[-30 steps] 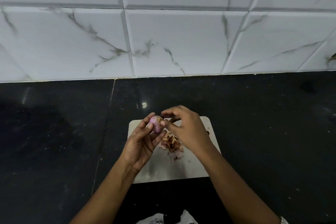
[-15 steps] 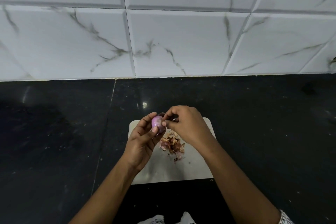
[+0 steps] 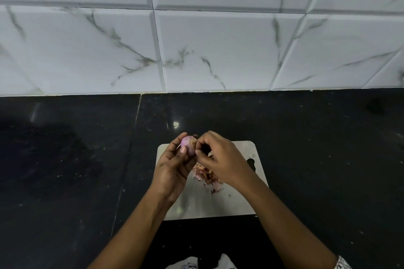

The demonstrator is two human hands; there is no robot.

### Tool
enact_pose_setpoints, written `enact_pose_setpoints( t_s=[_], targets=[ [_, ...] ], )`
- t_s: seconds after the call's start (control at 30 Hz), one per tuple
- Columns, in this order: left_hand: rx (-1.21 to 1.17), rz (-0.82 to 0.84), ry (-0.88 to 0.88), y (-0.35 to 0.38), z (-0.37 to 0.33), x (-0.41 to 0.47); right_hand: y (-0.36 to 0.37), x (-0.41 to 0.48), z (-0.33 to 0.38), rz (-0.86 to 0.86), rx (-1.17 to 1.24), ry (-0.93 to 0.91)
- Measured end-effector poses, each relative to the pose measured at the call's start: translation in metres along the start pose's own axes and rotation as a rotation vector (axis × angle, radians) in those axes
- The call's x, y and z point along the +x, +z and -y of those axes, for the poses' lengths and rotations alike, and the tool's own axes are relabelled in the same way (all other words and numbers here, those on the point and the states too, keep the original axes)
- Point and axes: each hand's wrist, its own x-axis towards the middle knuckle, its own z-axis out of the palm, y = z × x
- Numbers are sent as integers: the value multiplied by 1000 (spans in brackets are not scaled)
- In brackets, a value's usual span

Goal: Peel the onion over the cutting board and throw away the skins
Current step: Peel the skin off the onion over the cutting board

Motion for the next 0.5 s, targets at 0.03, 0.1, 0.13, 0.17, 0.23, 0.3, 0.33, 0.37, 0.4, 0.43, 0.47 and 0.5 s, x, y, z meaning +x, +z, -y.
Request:
enact_pose_setpoints(
  t_s=[0.03, 0.1, 0.13, 0.17, 0.23, 0.3, 0.33, 0.37, 0.4, 0.43, 0.47, 0.5],
  targets=[
    [-4, 8, 4, -1, -1, 1, 1, -2, -3, -62, 28, 12],
    [-3, 28, 8, -2, -3, 2, 0, -3, -4, -151, 66, 59],
    [-3, 36, 8, -2, -3, 2, -1, -2, -3, -158, 83, 80],
    [2, 44, 10, -3, -2, 3, -3, -1, -2, -148, 93, 85],
    [6, 59, 11, -1, -2, 2, -5, 2, 2, -128, 57, 66],
    [21, 63, 19, -1, -1, 2, -7, 4, 6, -127, -13, 72],
    [33, 65, 24, -1, -1, 1, -9, 5, 7, -126, -35, 88],
    [45, 68, 31, -1, -2, 1, -10, 6, 9, -120, -49, 106],
    [58, 70, 39, -2, -2, 0, -12, 7, 11, -111, -59, 123],
    [72, 72, 50, -2, -1, 1, -13, 8, 12, -102, -71, 135],
    [88, 78, 63, -3, -1, 1, -14, 8, 13, -91, -82, 145],
    [106, 88, 76, -3, -1, 1, -15, 8, 14, -76, -86, 156]
  ],
)
